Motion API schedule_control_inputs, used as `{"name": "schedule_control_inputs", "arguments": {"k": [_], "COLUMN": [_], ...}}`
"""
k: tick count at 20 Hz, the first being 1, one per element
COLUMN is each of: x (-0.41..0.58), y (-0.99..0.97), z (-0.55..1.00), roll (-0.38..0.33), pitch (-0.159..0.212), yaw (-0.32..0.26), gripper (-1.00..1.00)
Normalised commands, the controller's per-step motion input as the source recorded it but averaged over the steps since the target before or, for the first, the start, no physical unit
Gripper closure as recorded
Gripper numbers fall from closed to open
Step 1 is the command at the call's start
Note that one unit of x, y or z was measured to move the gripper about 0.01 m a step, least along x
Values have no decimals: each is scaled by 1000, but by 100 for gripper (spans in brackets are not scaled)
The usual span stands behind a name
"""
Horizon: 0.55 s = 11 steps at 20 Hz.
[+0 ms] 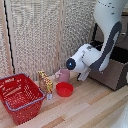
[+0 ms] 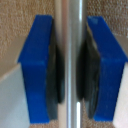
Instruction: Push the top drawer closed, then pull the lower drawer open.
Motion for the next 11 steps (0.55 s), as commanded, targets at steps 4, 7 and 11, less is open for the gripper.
{"name": "schedule_control_inputs", "arguments": {"k": [4, 7, 11], "x": [166, 91, 211], "y": [-19, -66, 26], "z": [440, 577, 341], "roll": [-16, 26, 10], "pitch": [-7, -14, 28], "yaw": [0, -5, -72], "gripper": [-100, -100, -100]}}
